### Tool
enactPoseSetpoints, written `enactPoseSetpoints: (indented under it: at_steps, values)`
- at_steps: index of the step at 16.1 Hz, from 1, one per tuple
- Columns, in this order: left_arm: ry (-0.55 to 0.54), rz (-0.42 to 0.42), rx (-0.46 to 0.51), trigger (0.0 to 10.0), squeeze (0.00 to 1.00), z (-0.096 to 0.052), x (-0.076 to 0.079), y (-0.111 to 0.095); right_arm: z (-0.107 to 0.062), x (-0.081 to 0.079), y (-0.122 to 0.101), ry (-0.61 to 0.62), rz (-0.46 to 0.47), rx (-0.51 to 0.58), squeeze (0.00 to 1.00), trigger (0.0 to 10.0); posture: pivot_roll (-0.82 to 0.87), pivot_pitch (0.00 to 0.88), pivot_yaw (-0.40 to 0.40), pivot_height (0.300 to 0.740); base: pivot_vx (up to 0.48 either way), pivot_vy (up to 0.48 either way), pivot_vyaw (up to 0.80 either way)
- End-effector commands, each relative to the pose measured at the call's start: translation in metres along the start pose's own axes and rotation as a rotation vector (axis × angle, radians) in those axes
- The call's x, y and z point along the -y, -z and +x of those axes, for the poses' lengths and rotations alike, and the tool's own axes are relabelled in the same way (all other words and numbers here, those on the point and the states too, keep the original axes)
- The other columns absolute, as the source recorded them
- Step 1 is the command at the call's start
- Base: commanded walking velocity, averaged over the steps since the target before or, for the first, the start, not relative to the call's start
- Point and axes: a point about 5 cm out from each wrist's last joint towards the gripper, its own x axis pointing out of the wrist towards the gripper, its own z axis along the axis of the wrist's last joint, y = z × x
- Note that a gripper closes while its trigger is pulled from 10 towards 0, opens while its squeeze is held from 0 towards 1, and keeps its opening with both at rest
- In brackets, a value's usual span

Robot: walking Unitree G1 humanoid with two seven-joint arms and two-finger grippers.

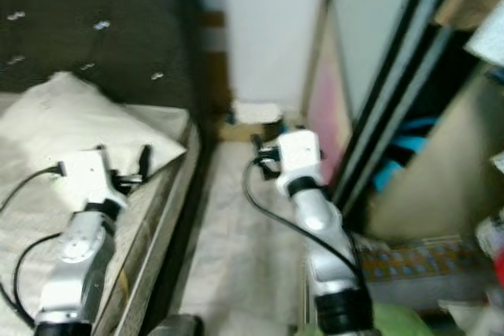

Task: Clean up the room

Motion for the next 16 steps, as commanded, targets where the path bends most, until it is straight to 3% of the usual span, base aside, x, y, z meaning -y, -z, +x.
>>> enactPoseSetpoints:
  at_steps: [1, 16]
  values:
    - [-0.025, 0.024, -0.007, 10.0, 0.00, 0.0004, -0.0068, 0.0001, 0.0029, -0.0073, -0.0048, -0.021, 0.018, 0.018, 0.00, 10.0, 0.07, 0.000, -0.034, 0.740, 0.000, 0.000, 0.80]
    - [-0.037, 0.027, -0.001, 10.0, 0.00, -0.0031, -0.0041, 0.0010, -0.0030, -0.0110, -0.0012, -0.026, 0.027, 0.003, 0.00, 10.0, 0.06, 0.000, -0.027, 0.740, 0.000, 0.000, 0.80]
